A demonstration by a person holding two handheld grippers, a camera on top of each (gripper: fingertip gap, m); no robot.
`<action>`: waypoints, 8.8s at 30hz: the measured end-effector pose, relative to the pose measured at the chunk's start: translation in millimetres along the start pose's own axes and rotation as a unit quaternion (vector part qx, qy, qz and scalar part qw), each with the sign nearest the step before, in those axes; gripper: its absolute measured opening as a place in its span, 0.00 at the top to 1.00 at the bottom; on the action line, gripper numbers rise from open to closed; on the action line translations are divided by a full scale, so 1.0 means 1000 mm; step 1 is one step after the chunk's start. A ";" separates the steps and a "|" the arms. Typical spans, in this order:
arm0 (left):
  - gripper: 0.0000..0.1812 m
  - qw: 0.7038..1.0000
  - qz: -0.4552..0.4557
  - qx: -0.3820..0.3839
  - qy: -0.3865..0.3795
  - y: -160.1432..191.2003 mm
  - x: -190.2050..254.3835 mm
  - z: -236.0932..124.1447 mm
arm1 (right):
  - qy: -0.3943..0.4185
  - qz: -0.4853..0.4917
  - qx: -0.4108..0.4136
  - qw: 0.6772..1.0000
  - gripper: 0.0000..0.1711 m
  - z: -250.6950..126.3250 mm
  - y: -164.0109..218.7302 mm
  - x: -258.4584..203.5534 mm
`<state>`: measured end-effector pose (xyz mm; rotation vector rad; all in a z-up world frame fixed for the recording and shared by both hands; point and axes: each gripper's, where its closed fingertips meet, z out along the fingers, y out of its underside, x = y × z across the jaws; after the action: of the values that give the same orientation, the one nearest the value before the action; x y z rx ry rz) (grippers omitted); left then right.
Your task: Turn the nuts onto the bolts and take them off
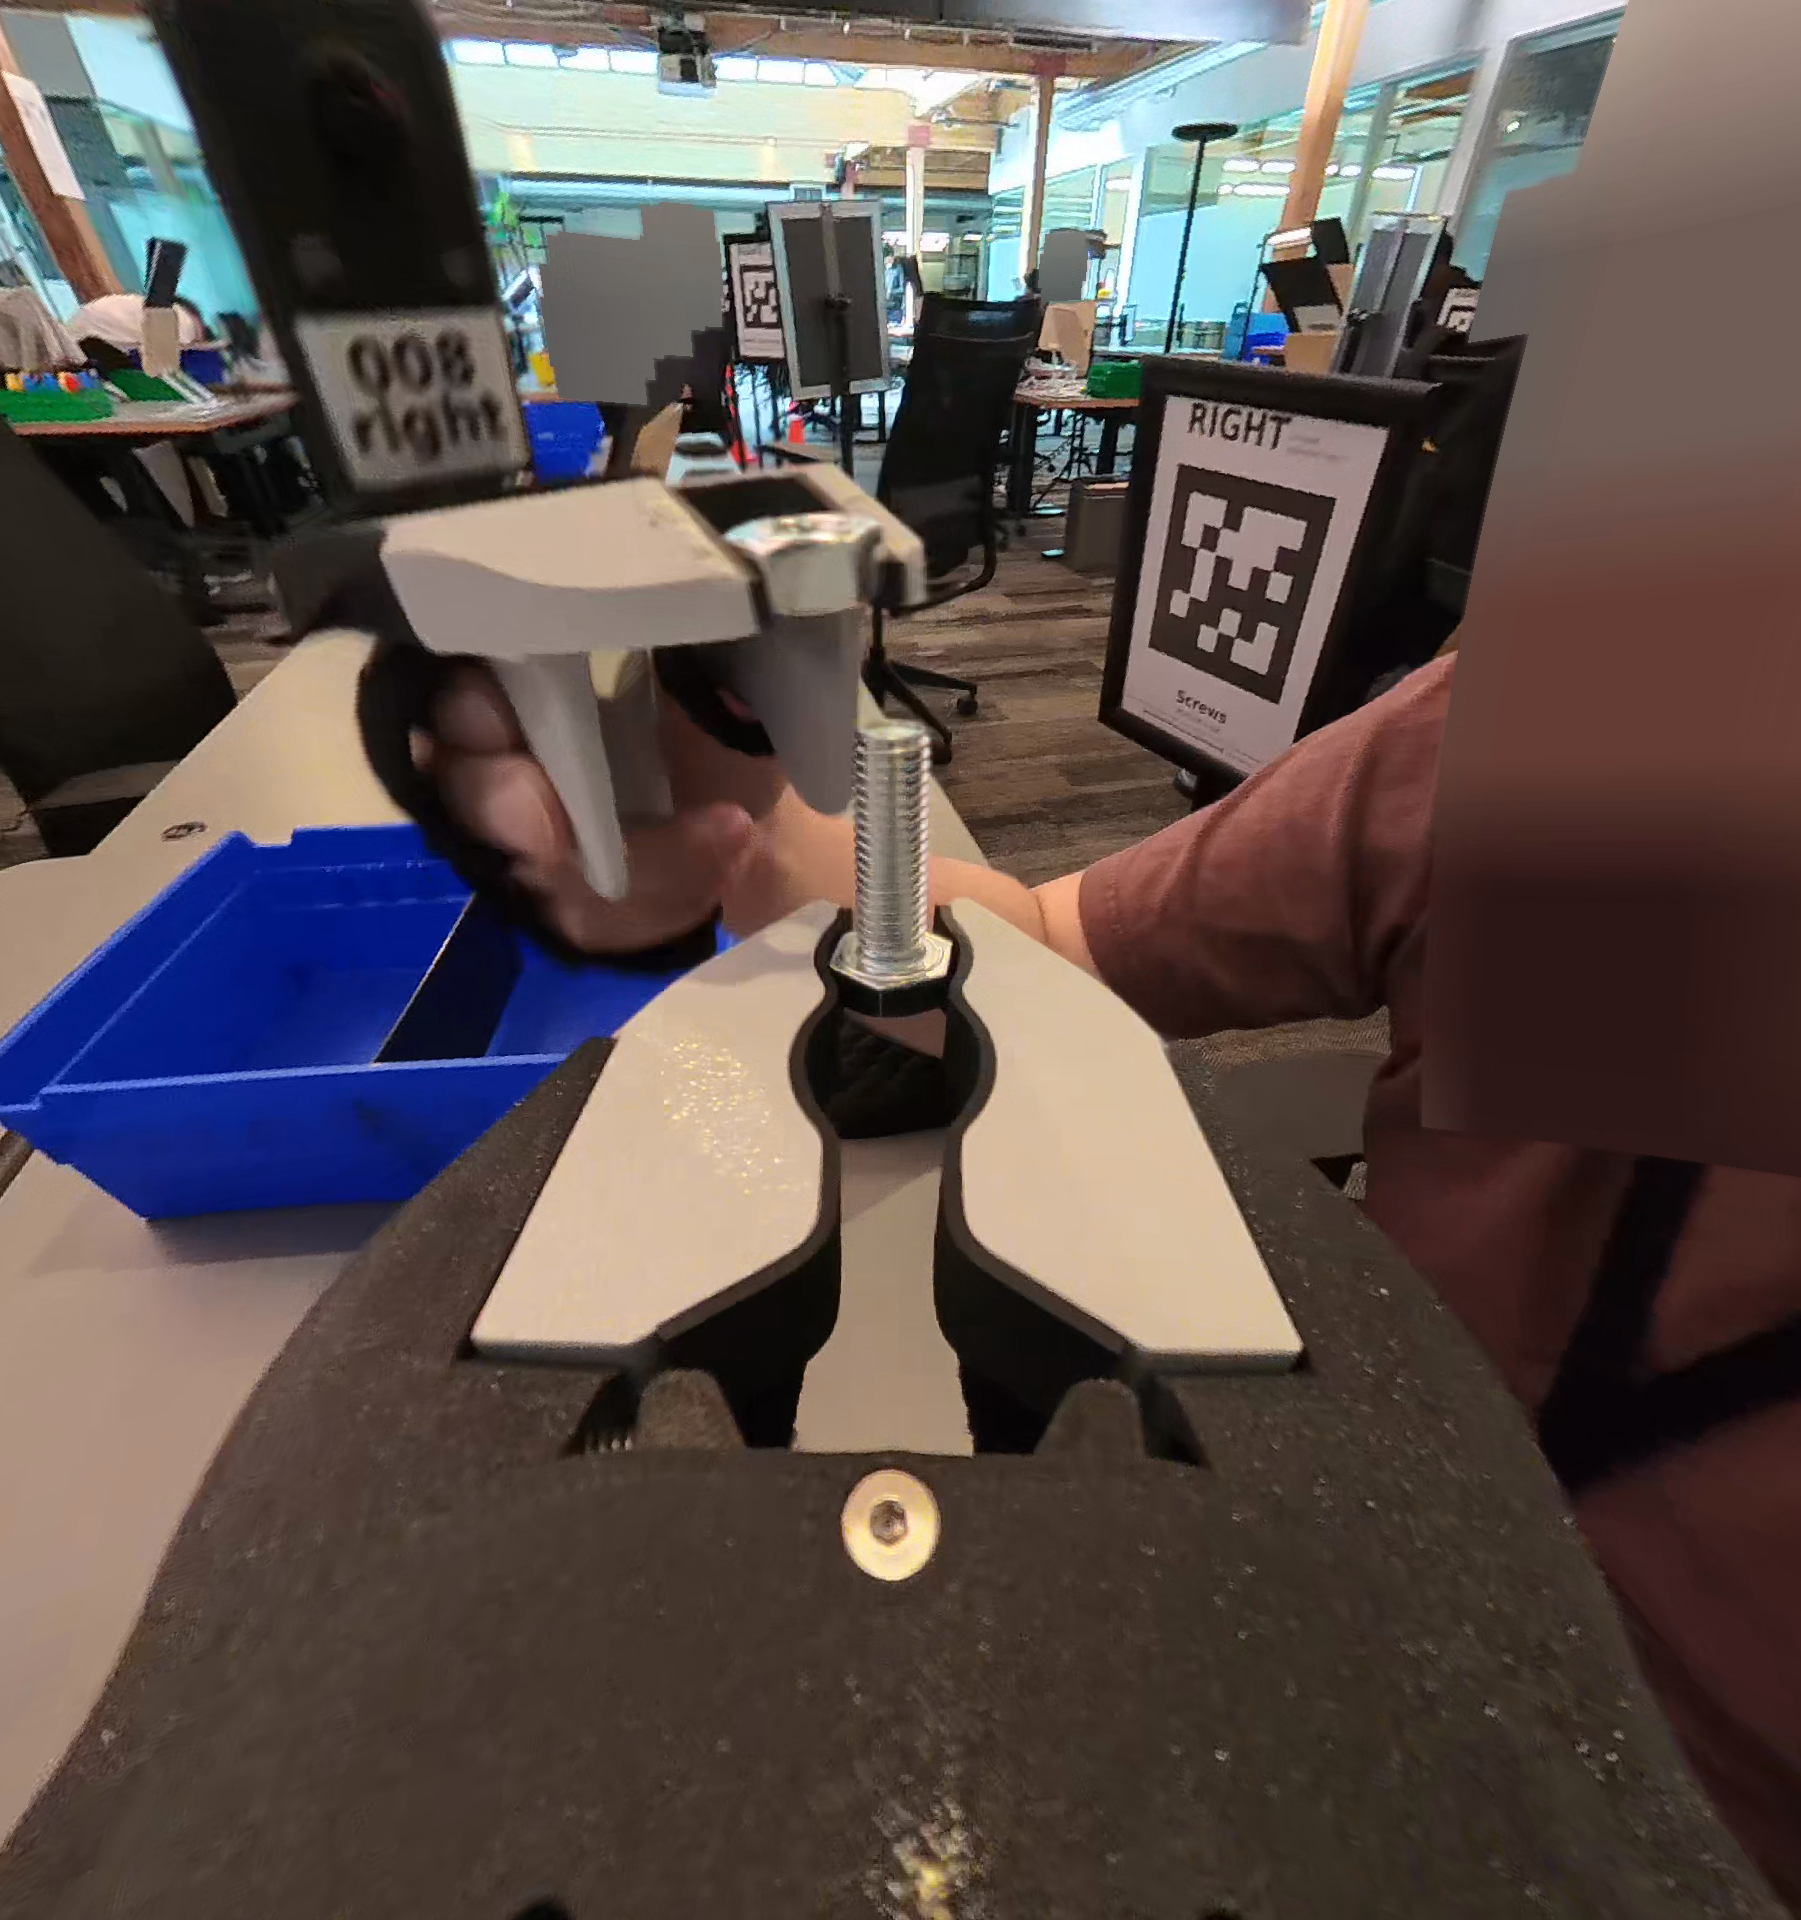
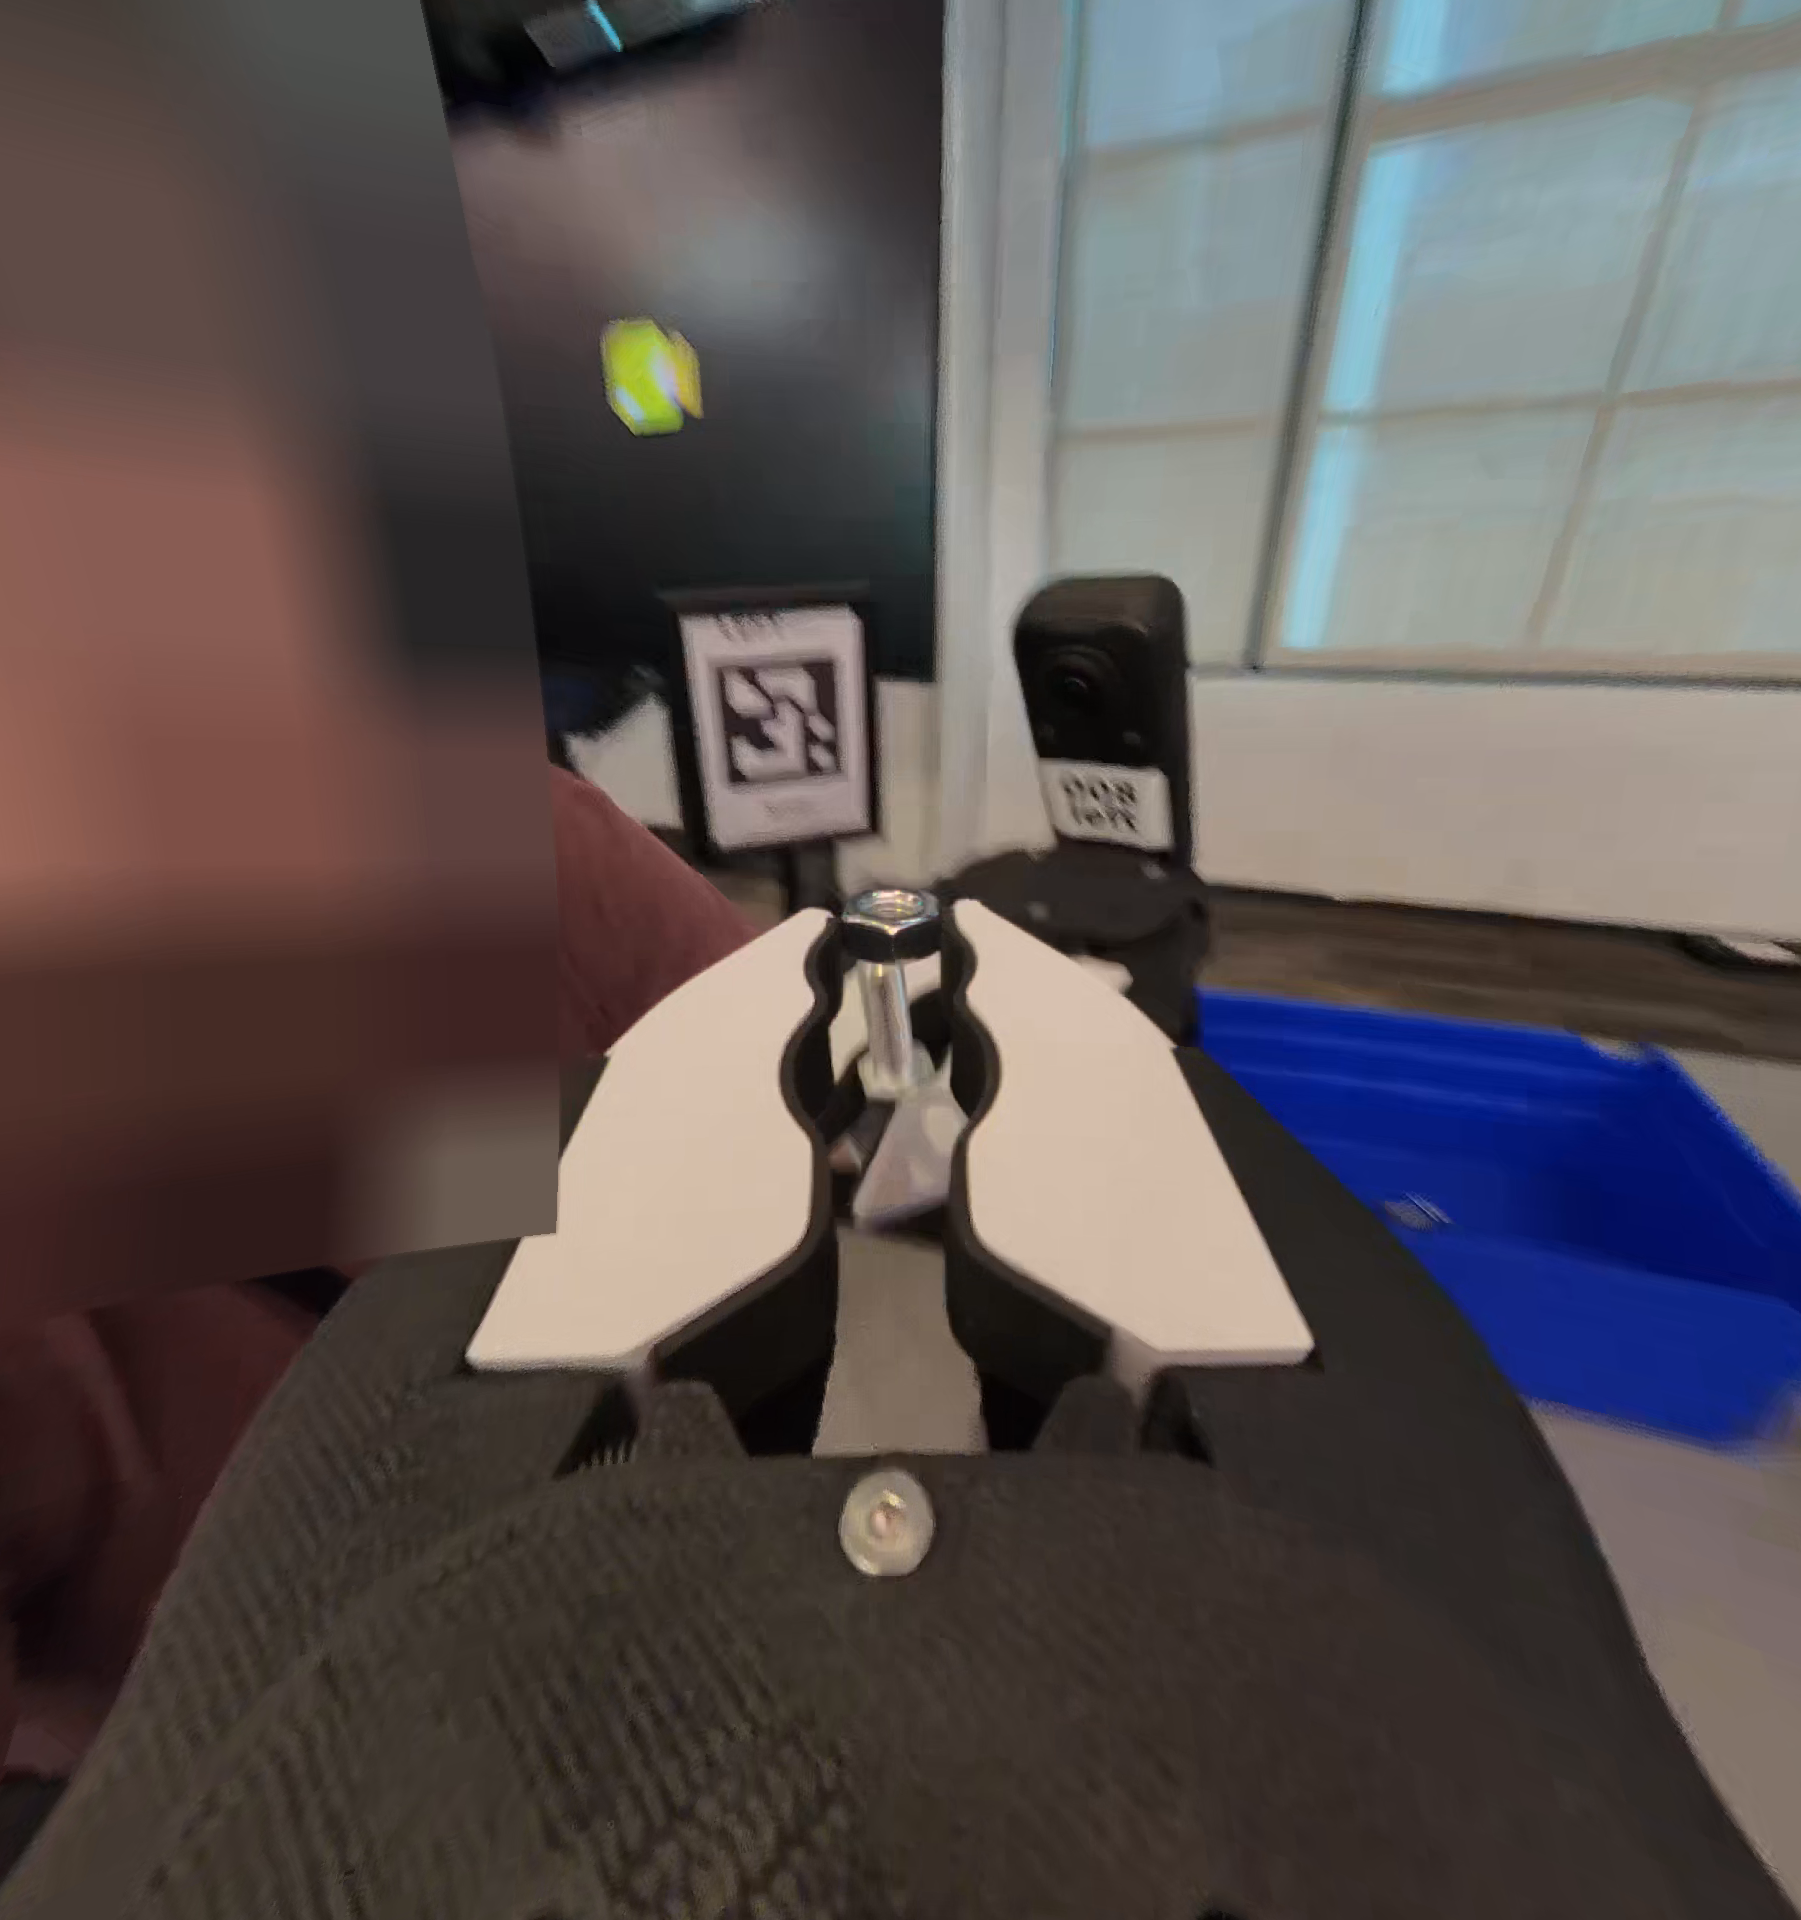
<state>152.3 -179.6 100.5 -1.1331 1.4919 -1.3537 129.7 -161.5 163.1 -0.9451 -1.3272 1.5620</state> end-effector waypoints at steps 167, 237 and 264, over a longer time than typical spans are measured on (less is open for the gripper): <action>0.76 0.990 -0.056 -0.010 -0.126 0.013 -0.066 -0.050 | 0.124 0.011 0.000 0.992 0.94 0.000 0.032 0.068; 0.93 0.989 -0.040 -0.011 -0.144 0.007 -0.055 -0.030 | 0.094 -0.022 0.006 0.995 0.78 0.013 0.030 0.053; 0.93 0.991 -0.038 -0.005 -0.125 0.001 -0.044 -0.028 | 0.079 0.044 0.032 0.995 0.80 -0.001 0.028 0.062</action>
<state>137.1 -129.5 102.4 -1.3266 1.2870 -1.2051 105.4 -105.4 133.8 -1.0762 -1.1325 1.5508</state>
